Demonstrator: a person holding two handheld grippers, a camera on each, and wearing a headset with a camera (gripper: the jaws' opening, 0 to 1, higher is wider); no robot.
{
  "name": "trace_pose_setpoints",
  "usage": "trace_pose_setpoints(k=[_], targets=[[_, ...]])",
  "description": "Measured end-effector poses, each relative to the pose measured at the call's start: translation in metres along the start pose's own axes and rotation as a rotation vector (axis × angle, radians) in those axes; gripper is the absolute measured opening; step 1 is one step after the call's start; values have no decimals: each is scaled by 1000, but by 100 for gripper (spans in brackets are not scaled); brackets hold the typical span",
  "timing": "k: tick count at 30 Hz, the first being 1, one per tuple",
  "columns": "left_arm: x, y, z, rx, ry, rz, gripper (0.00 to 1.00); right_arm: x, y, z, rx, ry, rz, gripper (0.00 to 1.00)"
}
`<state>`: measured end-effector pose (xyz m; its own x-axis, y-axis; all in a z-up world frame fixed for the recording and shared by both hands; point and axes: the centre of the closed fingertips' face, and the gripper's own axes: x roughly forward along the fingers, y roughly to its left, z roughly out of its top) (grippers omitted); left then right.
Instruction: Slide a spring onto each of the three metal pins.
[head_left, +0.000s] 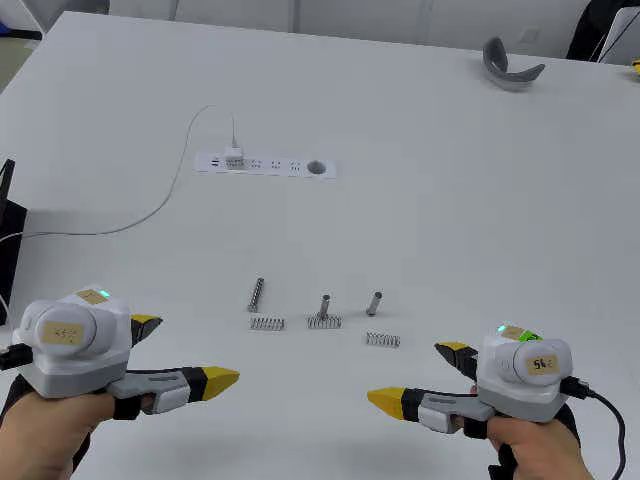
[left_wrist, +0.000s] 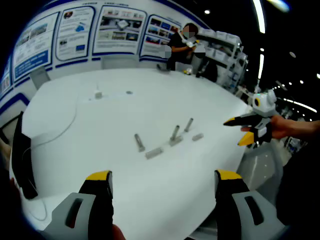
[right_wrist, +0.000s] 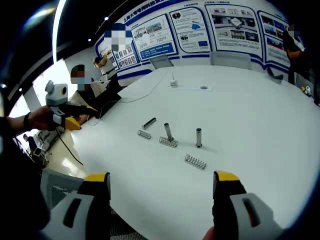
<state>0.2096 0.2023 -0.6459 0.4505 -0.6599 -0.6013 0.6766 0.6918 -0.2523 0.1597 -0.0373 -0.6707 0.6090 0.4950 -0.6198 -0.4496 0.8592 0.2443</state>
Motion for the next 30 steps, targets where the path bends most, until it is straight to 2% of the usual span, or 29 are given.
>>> trace_pose_setpoints(k=[22, 30], targets=[[4, -2, -2, -4, 13, -9, 85, 0, 1, -2, 2, 9, -1, 86], [13, 1, 0, 2, 24, -14, 84, -1, 1, -6, -3, 23, 0, 86]])
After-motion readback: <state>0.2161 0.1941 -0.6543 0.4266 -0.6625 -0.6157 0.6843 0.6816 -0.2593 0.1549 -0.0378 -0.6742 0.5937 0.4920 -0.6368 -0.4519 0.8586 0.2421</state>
